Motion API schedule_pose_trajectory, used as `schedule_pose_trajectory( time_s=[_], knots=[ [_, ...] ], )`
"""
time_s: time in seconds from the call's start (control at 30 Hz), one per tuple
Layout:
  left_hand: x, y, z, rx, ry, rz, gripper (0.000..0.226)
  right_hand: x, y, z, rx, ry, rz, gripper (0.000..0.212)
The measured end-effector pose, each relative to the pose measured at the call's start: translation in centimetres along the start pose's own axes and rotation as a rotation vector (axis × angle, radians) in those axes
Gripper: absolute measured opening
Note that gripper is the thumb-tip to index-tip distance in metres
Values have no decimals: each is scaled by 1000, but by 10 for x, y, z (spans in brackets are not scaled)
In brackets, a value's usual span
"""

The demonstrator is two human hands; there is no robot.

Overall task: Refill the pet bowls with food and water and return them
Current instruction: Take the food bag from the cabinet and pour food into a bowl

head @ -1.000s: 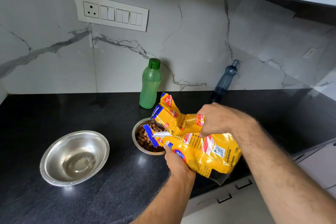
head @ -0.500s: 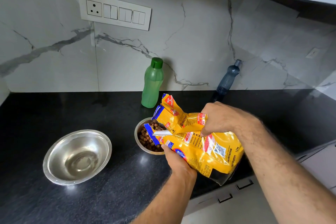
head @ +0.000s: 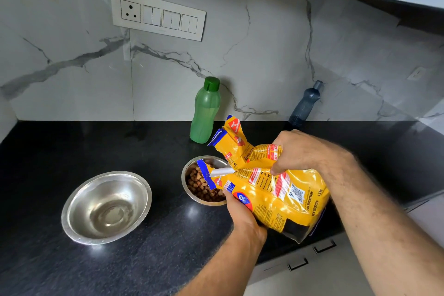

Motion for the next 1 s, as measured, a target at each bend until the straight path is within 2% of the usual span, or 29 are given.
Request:
schedule_pose_trajectory(
  time_s=[0.3, 0.57, 1.0],
  knots=[
    [4, -3, 2, 31, 57, -13, 71, -6, 7, 0, -15, 1, -9, 22],
    [7, 4, -2, -42, 15, -7, 76, -4, 4, 1, -10, 6, -18, 18],
    [7, 10, -5, -106, -43, 16, 62, 4, 3, -3, -20, 23, 11, 17]
  ],
)
Point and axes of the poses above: each hand's wrist, its own z-axis towards the middle knuckle, its own y-axis out of the palm, x = y × z, the point moved 7 cm from there along z, towards the middle knuckle, and after that the axes turned 12 degrees about z, right-handed, at the moved point
